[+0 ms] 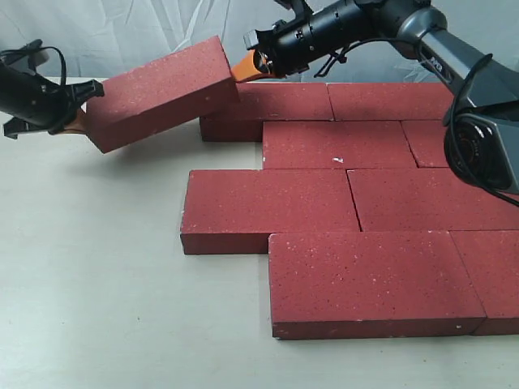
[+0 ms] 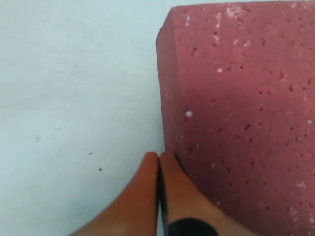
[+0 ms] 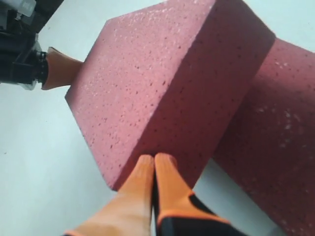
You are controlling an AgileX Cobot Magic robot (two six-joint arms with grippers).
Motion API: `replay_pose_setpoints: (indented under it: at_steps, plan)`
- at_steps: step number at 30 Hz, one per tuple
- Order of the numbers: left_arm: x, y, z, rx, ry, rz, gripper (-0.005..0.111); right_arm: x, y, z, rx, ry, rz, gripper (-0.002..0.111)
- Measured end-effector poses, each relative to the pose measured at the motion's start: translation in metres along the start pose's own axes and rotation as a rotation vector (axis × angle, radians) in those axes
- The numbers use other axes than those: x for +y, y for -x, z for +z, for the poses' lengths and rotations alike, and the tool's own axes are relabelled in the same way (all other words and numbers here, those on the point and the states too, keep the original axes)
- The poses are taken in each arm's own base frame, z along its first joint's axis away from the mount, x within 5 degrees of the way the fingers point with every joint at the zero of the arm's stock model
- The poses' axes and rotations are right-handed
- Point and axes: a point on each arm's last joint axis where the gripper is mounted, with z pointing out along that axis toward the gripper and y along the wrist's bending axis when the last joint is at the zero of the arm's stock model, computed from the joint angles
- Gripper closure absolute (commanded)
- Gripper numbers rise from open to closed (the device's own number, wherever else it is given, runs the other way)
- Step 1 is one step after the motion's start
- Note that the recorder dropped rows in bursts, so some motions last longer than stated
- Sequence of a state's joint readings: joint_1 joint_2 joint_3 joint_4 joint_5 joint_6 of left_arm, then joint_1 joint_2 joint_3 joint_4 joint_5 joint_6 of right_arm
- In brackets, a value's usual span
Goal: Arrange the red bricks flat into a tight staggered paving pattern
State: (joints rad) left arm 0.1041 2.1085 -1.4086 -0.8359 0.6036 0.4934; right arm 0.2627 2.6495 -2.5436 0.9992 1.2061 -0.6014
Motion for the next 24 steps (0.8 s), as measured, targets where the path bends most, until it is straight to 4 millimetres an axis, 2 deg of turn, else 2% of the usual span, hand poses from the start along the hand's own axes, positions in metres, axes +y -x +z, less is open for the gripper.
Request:
replay_pose_setpoints:
  at_steps: [4,8,11,18,24]
  plan:
    - [-0.001,0.006,-0.03,-0.001,0.052,0.047,0.107,0.028,0.009,0.004,0.019,-0.008,-0.004,0.109]
    - [0.009,0.007,-0.056,0.0,0.147,0.074,0.107,0.056,0.006,0.024,0.086,-0.039,-0.012,0.109]
    - [0.018,0.003,-0.065,0.008,0.201,0.087,0.107,0.072,0.0,0.042,0.146,-0.077,-0.013,0.109]
    - [0.036,-0.011,-0.056,-0.03,0.275,0.098,0.107,0.095,-0.02,0.075,0.298,-0.2,-0.047,0.109]
    - [0.052,-0.024,-0.036,-0.032,0.301,0.058,0.107,0.069,-0.05,0.108,0.383,-0.223,0.051,0.109]
